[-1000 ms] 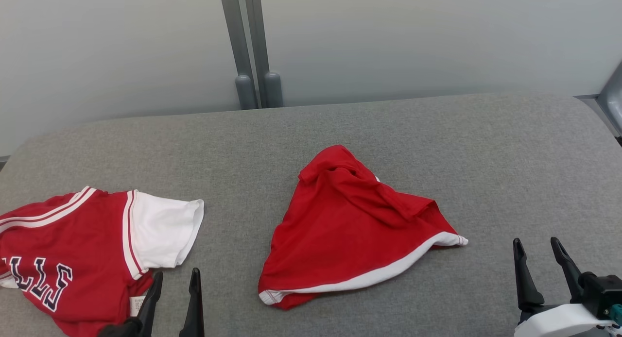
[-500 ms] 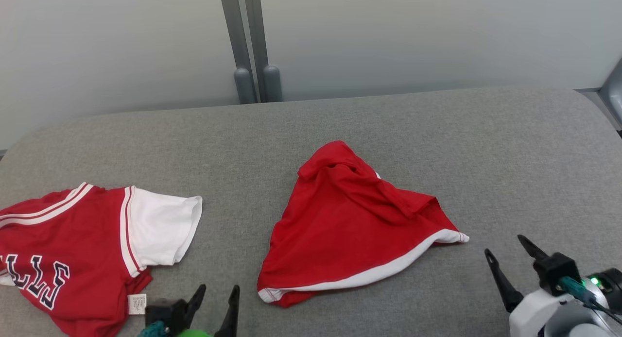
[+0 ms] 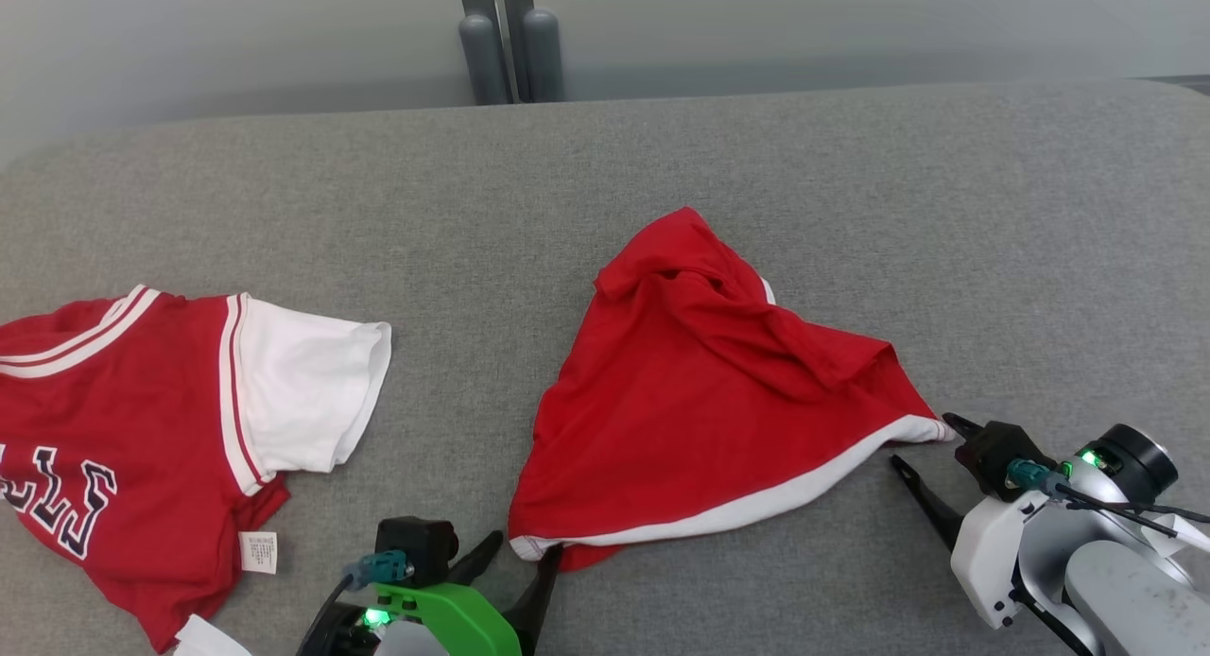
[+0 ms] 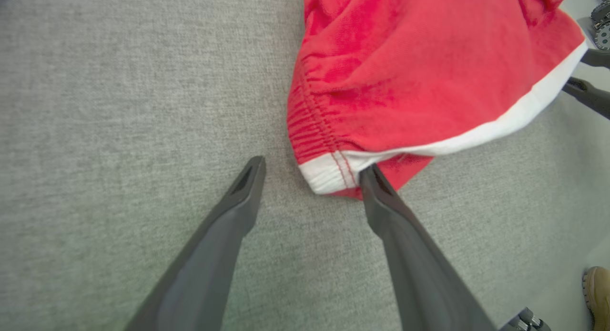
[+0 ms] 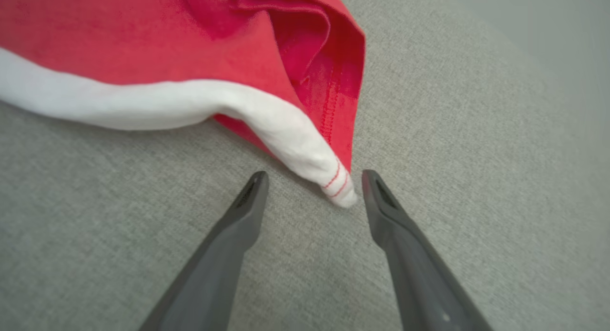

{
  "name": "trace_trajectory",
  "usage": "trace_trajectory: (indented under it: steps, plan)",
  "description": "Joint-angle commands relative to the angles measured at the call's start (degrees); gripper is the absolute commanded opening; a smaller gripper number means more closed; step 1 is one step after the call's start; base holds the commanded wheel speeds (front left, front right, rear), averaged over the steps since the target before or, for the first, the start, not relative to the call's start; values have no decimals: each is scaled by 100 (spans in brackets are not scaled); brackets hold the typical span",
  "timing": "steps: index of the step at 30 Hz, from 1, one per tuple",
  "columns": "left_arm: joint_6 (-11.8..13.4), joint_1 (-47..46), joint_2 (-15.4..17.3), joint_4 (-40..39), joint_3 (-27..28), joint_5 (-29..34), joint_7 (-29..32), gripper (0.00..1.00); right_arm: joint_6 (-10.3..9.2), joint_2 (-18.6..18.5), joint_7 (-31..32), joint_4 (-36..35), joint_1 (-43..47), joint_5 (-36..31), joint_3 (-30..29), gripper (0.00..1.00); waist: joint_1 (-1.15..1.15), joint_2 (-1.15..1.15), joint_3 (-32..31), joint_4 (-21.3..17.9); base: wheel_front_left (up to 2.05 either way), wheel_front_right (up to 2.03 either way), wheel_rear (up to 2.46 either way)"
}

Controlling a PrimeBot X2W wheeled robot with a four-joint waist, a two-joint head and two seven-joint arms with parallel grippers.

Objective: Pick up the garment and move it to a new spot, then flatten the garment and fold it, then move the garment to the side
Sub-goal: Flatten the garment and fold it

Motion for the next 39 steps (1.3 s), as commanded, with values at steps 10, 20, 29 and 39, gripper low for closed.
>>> trace_trajectory:
  steps: [10,20,29,39]
  plan:
    - [97,-68,95,-145,76,-159,97,100,-4,-281,-131,-41,-303,382,450,98,0,0,240,34,0,0,0]
    - [5,-90,143,-269,-239,-551,159,0,-4,-338,-162,-203,-375,756,571,0,0,0,205,-90,0,0,0]
    - [-17,-594,640,-2375,-375,-1270,537,0,-4,-1439,368,-2305,71,3030,-298,0,0,0,432,-217,0,0,0]
    - [68,-4989,376,-2419,178,-1490,1937,0,-2,-2620,1718,-3463,-2127,4471,-2408,0,0,0,2298,-165,0,0,0]
